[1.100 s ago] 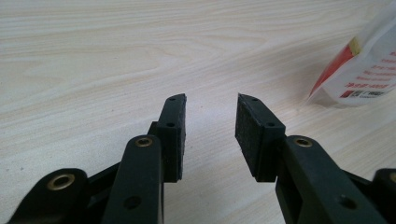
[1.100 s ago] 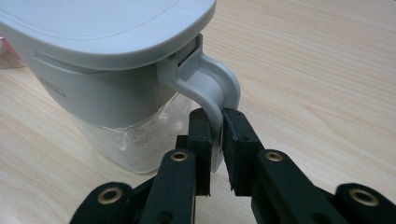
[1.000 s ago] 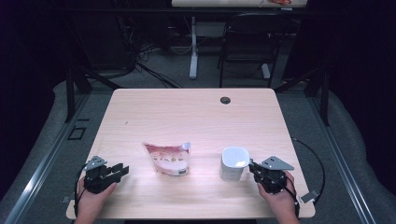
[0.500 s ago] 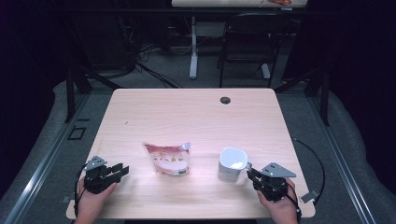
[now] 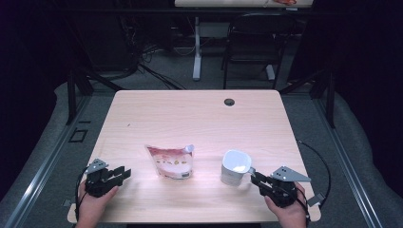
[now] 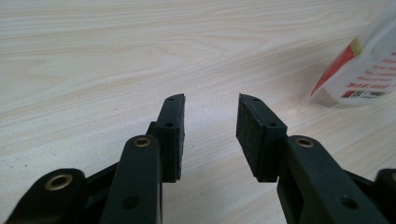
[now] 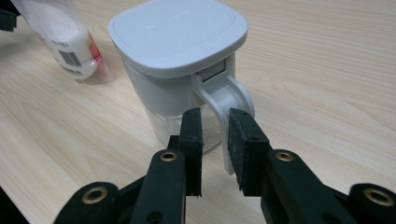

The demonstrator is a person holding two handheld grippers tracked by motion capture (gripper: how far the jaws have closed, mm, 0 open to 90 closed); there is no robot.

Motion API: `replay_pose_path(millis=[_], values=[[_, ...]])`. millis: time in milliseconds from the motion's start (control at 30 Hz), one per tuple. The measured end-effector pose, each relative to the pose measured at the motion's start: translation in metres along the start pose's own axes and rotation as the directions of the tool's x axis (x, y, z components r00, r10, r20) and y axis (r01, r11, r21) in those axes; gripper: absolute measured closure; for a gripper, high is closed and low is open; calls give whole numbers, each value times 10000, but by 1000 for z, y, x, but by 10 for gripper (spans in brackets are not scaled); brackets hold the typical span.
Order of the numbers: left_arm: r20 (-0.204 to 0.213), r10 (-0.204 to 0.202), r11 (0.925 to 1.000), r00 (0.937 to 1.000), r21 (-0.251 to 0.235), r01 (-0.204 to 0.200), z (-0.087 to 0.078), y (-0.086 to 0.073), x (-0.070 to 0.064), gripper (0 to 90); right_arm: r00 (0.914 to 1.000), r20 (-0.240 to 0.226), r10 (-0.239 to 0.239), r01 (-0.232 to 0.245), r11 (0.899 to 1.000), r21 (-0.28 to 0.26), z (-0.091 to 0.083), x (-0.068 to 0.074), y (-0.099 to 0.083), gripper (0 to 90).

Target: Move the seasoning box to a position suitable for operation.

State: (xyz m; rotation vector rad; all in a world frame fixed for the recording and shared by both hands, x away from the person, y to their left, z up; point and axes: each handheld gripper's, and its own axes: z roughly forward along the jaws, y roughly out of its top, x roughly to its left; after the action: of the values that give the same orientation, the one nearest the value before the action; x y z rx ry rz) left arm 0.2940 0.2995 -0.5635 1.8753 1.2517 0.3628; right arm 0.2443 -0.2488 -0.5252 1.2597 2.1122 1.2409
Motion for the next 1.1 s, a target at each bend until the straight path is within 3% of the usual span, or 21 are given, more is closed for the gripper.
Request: replay_pose_path(millis=[200,400,500,633,867,1100], values=[[-35,8,10000,10000,33,-8,0,0,0,622,9997,236,38,-37,10000,-60,-3,-2,10,661],[-103,-40,10000,9999,-66,39,0,0,0,620,9994,309,-178,181,9998,-87,-6,-4,23,671],[-120,-30,10000,9999,-38,30,0,-1,0,618,9998,174,34,-31,9999,-168,-5,-6,29,669],[-114,-34,10000,9999,-37,34,0,-1,0,616,9999,114,12,-9,9995,-310,-4,-7,36,695],[-129,-53,10000,9999,-27,52,0,-1,1,615,9999,-107,-55,48,9980,-632,1,-4,49,824],[-121,-25,10000,9999,-11,25,-1,-1,1,614,9999,-88,-50,43,9973,-735,4,0,48,900]])
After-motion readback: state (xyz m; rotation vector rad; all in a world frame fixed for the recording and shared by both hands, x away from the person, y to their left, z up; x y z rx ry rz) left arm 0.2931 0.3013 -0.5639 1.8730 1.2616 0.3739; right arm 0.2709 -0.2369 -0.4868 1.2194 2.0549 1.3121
